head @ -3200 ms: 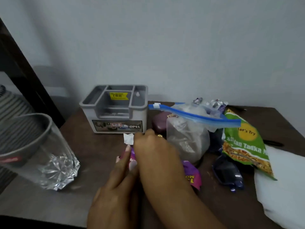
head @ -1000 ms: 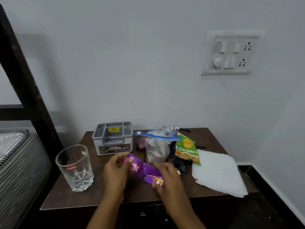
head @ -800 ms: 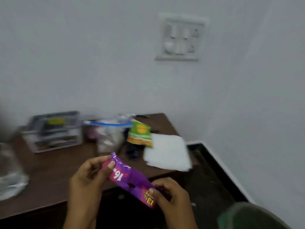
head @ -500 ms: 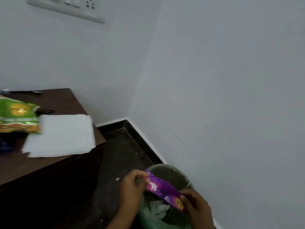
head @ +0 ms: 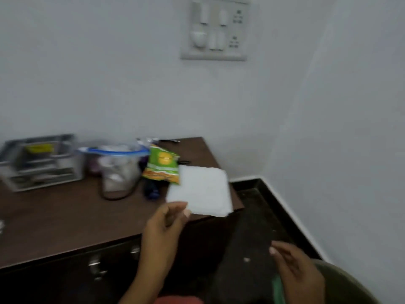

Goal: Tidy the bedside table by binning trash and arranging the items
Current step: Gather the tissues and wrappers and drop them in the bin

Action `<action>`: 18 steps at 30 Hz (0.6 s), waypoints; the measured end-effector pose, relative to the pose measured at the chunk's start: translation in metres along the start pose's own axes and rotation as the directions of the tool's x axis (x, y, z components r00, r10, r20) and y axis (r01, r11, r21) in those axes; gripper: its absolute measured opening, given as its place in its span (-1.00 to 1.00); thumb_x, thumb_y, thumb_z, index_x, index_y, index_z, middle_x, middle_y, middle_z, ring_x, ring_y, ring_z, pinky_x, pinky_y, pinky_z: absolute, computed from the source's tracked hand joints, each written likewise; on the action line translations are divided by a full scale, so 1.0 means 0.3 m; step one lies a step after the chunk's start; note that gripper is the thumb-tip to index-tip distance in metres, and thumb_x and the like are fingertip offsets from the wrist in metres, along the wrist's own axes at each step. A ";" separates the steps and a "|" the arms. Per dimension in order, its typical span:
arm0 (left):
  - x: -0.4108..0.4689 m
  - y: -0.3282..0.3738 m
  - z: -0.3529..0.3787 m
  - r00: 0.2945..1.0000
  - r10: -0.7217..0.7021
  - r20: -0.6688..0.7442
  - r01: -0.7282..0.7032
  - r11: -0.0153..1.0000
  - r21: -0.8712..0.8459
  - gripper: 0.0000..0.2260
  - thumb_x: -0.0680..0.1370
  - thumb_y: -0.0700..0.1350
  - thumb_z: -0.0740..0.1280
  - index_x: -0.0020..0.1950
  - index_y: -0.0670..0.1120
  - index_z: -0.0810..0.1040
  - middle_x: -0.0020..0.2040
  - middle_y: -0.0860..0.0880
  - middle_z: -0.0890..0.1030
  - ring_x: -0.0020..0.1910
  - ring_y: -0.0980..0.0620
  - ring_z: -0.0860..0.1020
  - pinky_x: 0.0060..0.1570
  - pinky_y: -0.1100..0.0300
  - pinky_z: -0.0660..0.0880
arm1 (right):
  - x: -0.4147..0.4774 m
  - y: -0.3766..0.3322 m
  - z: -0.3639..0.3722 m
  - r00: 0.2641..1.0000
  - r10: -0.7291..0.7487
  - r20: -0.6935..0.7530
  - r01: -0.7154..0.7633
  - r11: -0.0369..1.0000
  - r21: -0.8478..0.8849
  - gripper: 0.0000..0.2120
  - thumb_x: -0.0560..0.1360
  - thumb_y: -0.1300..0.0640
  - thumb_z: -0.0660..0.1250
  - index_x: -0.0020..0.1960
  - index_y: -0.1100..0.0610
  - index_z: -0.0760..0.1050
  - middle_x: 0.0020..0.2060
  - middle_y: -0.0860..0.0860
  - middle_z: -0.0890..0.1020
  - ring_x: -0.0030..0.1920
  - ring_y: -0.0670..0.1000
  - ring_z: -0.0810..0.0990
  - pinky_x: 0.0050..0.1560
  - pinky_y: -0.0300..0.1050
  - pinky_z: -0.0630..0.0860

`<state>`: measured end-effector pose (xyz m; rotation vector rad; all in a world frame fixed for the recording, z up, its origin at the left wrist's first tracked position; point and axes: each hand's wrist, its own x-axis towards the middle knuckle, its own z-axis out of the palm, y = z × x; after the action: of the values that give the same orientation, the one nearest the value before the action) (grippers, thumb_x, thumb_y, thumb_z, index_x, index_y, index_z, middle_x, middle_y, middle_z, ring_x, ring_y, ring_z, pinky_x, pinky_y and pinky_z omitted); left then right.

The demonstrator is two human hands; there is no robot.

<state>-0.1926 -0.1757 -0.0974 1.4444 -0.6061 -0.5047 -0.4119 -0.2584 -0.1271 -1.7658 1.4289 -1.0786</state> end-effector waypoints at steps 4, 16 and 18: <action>0.169 0.047 -0.256 0.933 0.090 -0.348 -0.087 0.996 0.024 -0.85 0.47 -0.27 0.38 -0.09 -0.02 0.54 -0.11 -0.05 0.62 -0.16 0.11 0.56 -0.07 0.22 0.48 | 0.036 -0.342 0.307 0.947 -0.232 0.224 0.151 0.933 0.327 -0.72 0.37 0.28 0.47 -0.14 -0.10 0.58 -0.12 -0.12 0.66 -0.10 -0.22 0.62 -0.09 -0.42 0.51; 0.501 0.117 -0.303 0.930 -0.176 -0.322 0.092 0.961 -0.260 -0.85 0.56 -0.15 0.25 0.04 -0.20 0.52 -0.11 -0.13 0.59 -0.10 -0.09 0.58 -0.20 0.25 0.51 | 0.193 -0.739 0.871 0.612 -0.576 0.541 0.572 0.796 0.200 -0.65 0.36 0.34 0.28 0.07 0.08 0.61 -0.05 0.10 0.63 -0.05 0.04 0.55 -0.10 -0.21 0.40; 0.462 0.159 -0.290 0.924 -0.110 -0.365 0.045 0.982 -0.182 -0.82 0.53 -0.15 0.28 0.07 -0.22 0.50 -0.04 -0.17 0.59 0.00 -0.13 0.58 -0.06 0.12 0.49 | 0.160 -0.744 0.807 0.633 -0.608 0.479 0.544 0.790 0.284 -0.67 0.36 0.37 0.28 0.03 0.10 0.61 -0.09 0.05 0.64 -0.08 -0.04 0.54 -0.13 -0.33 0.39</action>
<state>-0.0330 -0.1971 -0.0414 1.3580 -0.1950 -0.3203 -0.0902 -0.2619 -0.0419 -2.2761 0.4246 -0.7966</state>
